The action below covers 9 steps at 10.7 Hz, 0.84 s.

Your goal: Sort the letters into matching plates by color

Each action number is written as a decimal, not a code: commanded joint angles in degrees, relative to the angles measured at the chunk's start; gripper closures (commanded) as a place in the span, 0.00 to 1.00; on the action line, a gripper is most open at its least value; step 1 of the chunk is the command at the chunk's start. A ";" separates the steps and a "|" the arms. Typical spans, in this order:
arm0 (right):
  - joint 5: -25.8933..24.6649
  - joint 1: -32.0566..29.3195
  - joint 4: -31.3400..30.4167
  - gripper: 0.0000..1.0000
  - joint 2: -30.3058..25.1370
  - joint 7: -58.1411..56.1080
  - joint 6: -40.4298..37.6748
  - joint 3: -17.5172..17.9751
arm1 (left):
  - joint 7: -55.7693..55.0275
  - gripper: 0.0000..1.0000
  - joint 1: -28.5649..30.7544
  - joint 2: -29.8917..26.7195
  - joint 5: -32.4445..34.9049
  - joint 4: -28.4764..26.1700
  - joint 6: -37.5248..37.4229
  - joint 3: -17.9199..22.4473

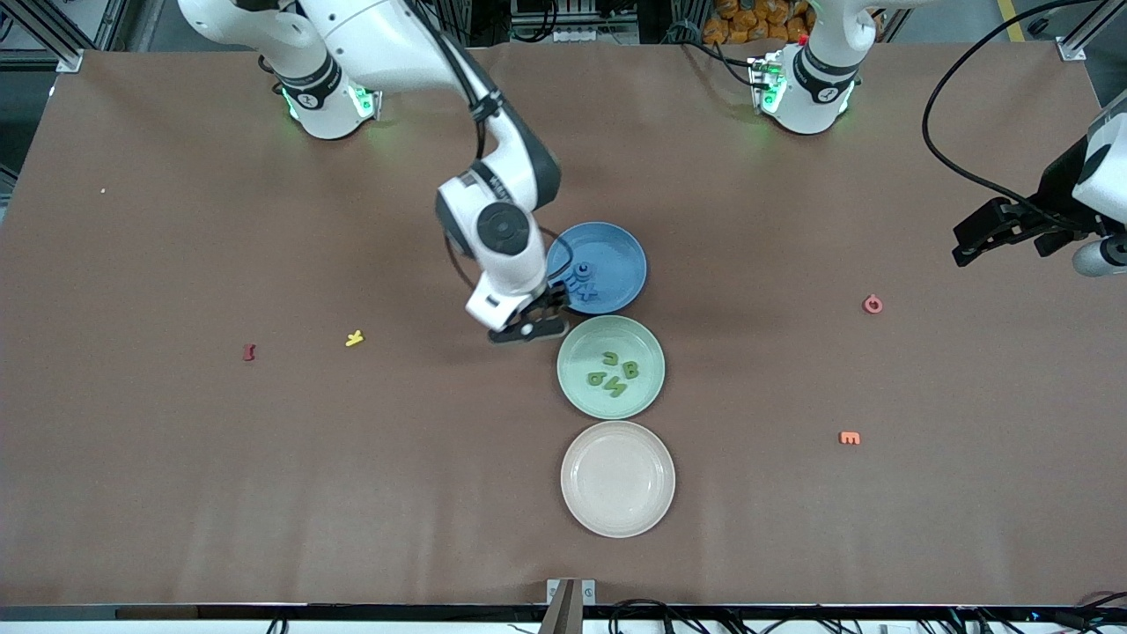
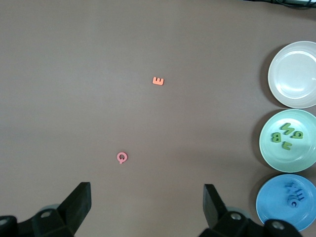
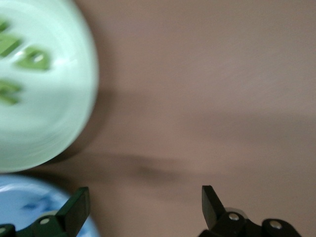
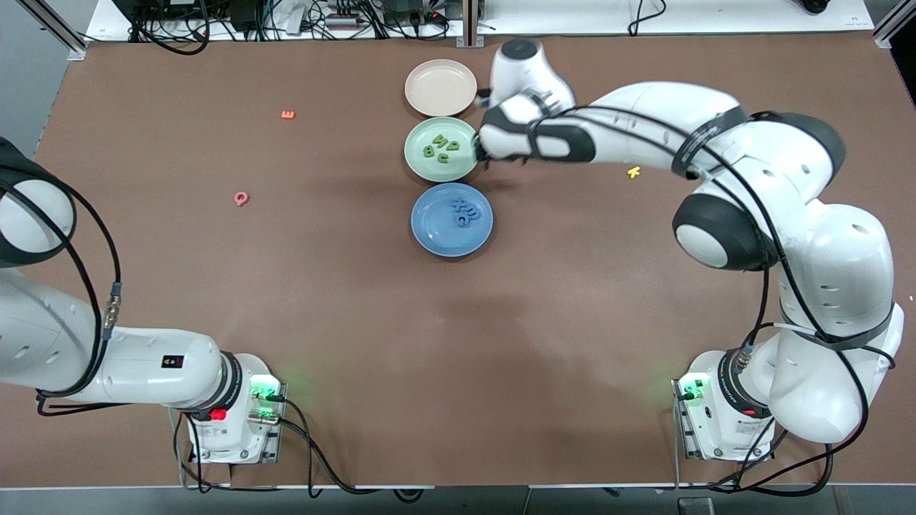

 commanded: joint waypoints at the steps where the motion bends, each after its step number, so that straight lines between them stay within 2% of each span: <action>1: -0.63 -7.43 0.01 0.00 -1.97 -11.58 -2.62 -3.51 | 1.10 0.00 0.13 0.40 -0.75 0.68 -0.96 0.04; 3: -0.80 -14.11 0.01 0.00 -3.45 -18.88 -2.80 -4.04 | 1.19 0.00 0.13 0.40 -0.75 0.68 -0.96 0.04; 6: -0.89 -22.28 0.19 0.00 -3.73 -29.51 -2.97 -7.03 | 1.19 0.00 0.13 0.40 -0.75 0.68 -0.96 0.04; 9: -0.80 -26.08 0.45 0.00 -5.04 -37.88 -2.97 -12.55 | 1.19 0.00 0.22 0.40 -0.75 0.59 -0.96 0.04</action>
